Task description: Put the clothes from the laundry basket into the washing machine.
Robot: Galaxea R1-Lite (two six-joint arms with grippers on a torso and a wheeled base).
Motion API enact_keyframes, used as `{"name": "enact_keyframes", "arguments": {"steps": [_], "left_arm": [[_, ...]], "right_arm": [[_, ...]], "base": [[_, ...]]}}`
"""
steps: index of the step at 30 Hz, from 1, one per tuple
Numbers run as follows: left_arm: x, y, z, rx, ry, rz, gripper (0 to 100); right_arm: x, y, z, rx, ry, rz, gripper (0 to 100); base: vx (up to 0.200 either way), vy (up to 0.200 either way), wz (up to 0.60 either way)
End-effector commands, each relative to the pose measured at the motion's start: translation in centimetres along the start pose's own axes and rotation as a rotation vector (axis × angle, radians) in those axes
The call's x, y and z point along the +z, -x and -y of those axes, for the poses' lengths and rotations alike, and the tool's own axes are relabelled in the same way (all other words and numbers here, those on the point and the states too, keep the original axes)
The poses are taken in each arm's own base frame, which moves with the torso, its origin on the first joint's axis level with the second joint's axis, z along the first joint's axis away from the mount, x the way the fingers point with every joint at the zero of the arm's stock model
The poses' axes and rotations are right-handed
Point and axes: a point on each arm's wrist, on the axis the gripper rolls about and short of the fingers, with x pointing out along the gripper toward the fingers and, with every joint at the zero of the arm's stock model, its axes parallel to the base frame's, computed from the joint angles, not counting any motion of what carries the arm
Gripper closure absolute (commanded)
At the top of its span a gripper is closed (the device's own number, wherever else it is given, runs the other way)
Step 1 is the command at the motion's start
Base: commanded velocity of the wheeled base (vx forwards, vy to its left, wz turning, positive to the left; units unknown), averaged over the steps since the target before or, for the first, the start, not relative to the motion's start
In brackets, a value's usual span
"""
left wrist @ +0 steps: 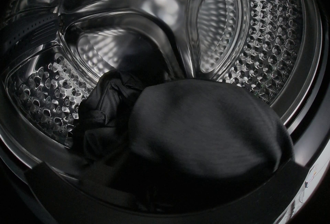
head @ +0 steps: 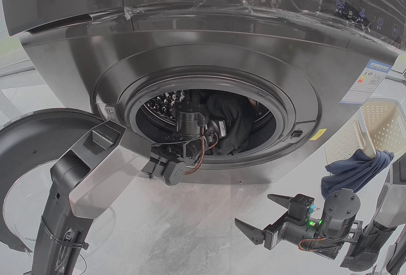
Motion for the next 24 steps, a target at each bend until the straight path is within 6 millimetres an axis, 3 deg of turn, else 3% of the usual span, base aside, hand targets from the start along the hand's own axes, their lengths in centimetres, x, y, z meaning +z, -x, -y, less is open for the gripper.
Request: {"name": "enact_keyframes", "arguments": {"steps": [1, 12, 14, 24], "left_arm": [[-0.4, -0.2, -0.1, 0.001, -0.005, -0.010, 100], [2.3, -3.2, 0.1, 0.028, 0.094, 0.193, 100], [2.4, -3.9, -1.1, 0.074, 0.101, 0.228, 100], [4.1, -3.6, -1.4, 0.084, 0.107, 0.271, 100]], "right_arm": [[0.0, 0.0, 0.0, 0.000, 0.000, 0.000, 0], [-0.3, -0.2, -0.1, 0.003, 0.002, -0.011, 0], [-0.3, -0.2, -0.2, 0.005, 0.002, -0.011, 0], [-0.3, -0.4, -0.3, 0.011, 0.002, -0.010, 0]], "base": [[0.000, 0.000, 0.00], [0.000, 0.000, 0.00], [0.000, 0.000, 0.00], [0.000, 0.000, 0.00]]}}
